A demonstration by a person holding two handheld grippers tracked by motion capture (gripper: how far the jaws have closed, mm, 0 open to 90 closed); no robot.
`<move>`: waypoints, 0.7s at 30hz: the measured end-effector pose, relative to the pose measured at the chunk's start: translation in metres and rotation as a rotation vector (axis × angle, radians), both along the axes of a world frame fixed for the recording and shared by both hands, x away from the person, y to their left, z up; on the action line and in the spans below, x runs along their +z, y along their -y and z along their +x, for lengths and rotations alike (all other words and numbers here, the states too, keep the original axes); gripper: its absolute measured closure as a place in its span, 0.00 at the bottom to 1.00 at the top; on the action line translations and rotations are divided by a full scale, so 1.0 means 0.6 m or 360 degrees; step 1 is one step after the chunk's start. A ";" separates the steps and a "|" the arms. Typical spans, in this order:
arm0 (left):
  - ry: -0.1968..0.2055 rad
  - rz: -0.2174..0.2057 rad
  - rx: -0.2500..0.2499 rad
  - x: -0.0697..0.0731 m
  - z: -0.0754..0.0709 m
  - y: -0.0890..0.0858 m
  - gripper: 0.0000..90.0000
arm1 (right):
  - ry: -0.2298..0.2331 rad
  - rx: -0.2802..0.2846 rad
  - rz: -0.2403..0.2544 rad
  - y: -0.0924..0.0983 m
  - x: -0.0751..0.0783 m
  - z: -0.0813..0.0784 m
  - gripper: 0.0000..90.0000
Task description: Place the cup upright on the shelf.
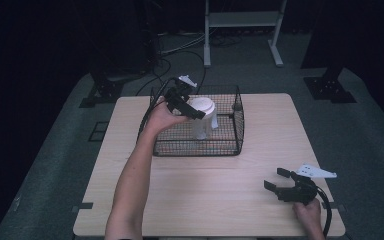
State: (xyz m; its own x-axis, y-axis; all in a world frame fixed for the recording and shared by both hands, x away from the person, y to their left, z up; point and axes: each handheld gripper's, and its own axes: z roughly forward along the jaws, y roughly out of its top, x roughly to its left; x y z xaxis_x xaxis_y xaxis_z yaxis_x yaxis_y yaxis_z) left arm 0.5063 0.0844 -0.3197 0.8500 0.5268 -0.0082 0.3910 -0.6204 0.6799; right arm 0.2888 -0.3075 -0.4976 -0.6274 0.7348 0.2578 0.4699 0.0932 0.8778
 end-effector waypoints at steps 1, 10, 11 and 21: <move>0.0003 0.0008 0.0016 0.000 -0.001 -0.001 0.00 | -0.0003 -0.0003 0.0003 0.000 0.000 0.000 0.14; -0.0007 0.0019 0.0053 0.005 -0.022 -0.034 0.00 | 0.0015 -0.0020 0.0003 0.002 0.001 -0.003 0.14; -0.0001 0.0027 0.0053 0.005 -0.024 -0.037 0.00 | 0.0018 -0.0023 0.0001 0.002 0.001 -0.003 0.14; 0.0004 0.0032 0.0033 0.009 -0.047 -0.062 0.00 | 0.0006 -0.0035 -0.0014 0.000 0.000 -0.003 0.14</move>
State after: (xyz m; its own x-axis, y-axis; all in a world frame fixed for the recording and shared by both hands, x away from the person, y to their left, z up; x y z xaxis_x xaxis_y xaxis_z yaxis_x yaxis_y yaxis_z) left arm 0.4778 0.1214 -0.3146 0.8390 0.5441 0.0046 0.4021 -0.6256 0.6685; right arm 0.2870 -0.3074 -0.4975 -0.6120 0.7507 0.2488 0.4685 0.0907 0.8788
